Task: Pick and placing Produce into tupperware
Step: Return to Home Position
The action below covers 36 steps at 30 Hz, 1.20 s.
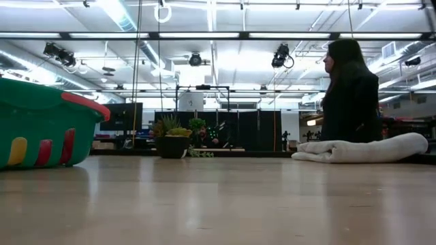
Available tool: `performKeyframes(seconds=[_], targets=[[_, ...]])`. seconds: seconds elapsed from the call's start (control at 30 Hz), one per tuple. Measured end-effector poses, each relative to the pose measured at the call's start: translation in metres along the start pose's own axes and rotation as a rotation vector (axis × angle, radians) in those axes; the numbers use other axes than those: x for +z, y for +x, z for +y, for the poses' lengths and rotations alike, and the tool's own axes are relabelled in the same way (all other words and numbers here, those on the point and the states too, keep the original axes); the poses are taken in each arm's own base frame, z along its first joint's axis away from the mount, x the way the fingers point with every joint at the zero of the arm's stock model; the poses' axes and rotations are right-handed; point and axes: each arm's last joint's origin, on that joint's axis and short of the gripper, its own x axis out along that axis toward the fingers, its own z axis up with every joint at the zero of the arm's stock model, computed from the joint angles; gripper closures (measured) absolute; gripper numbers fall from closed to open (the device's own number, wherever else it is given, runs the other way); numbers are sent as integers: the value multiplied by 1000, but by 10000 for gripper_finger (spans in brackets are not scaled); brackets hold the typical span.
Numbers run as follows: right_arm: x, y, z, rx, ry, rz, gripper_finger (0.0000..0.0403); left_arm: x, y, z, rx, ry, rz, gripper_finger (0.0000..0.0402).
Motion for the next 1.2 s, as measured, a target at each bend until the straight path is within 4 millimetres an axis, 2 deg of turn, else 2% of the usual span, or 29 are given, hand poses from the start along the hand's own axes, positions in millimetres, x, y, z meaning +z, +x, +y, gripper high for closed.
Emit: performKeyframes(seconds=[0.1, 0.17, 0.3, 0.43, 0.5, 0.57, 0.7, 0.77, 0.83, 0.9, 1.0, 1.1, 1.2], targets=[[6, -84, 44, -215, -21, -27, 284, -5, -26, 14, -27, -41, -14, 378], [4, -139, 73, -277, -27, -76, 285, -10, -47, 26, -46, -73, -32, 382], [-10, -237, 114, -194, -84, -209, 286, -22, -88, 55, -75, -133, -75, 389], [-32, -316, 129, -55, -45, -332, 286, -40, -123, 82, -114, -161, -100, 386], [-47, -347, 128, -37, -86, -350, 286, -52, -137, 94, -114, -149, -90, 382], [-60, -364, 125, -46, -154, -349, 286, -62, -147, 104, -114, -188, -74, 380], [-75, -372, 120, -51, -184, -370, 286, -80, -153, 113, -126, -307, -79, 382], [-81, -360, 118, -61, -231, -356, 286, -89, -143, 108, -135, -294, -61, 386], [-88, -340, 116, -70, -259, -317, 286, -97, -125, 98, -164, -266, -56, 391], [-91, -321, 115, -47, -260, -353, 286, -107, -105, 86, -219, -258, -85, 393], [-100, -295, 115, 87, -322, -409, 286, -122, -76, 67, -403, -208, -154, 393], [-114, -277, 115, 235, -347, -457, 286, -140, -51, 52, -556, -176, -226, 386], [-134, -262, 106, 190, -272, -467, 286, -163, -32, 46, -559, -182, -255, 378]])
